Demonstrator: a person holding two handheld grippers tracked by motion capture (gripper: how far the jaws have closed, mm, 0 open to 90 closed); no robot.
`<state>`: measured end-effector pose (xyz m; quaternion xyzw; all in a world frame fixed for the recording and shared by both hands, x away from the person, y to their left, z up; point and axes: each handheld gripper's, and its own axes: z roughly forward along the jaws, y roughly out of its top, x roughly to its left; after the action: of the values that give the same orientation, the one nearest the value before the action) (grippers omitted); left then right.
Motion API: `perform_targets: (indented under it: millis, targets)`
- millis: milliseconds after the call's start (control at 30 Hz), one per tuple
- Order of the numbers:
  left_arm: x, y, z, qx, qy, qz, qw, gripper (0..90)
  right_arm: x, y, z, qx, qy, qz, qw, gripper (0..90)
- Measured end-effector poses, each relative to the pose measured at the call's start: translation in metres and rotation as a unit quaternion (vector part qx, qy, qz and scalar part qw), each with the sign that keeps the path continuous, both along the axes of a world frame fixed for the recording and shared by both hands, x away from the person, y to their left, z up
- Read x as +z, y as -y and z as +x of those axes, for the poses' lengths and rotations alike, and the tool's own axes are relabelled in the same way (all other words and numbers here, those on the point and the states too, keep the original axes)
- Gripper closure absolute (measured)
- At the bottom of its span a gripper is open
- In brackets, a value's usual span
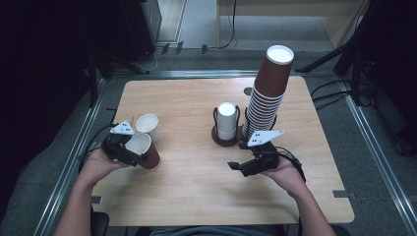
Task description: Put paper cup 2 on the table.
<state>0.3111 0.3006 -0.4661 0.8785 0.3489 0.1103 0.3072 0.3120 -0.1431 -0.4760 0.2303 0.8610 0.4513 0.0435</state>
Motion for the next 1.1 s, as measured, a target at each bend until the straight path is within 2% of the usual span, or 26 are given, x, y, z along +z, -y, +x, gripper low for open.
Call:
perform_targets:
  millis: [200, 300, 700, 833, 1100]
  targets:
    - [0.000, 0.002, 0.001, -0.002, 0.003, 0.003, 1.0000, 3.9, 0.000, 0.002, -0.001, -0.001, 0.000, -0.002, 1.0000, 19.8]
    - [0.002, 0.002, 0.003, 0.006, -0.009, -0.017, 0.9998, 0.4, 0.000, 0.002, -0.001, -0.003, 0.000, -0.001, 1.0000, 19.8]
    - [0.011, -0.001, 0.001, 0.011, -0.017, -0.052, 0.9985, 0.0, 0.000, 0.003, 0.000, -0.001, -0.002, 0.000, 1.0000, 20.0]
    - [0.016, 0.000, 0.000, 0.010, -0.015, -0.058, 0.9982, 0.0, 0.000, 0.004, 0.000, -0.001, -0.003, 0.000, 1.0000, 20.0]
    - [0.028, -0.006, -0.001, 0.017, -0.008, -0.094, 0.9954, 0.0, 0.000, 0.004, -0.001, 0.001, -0.002, 0.000, 1.0000, 20.2]
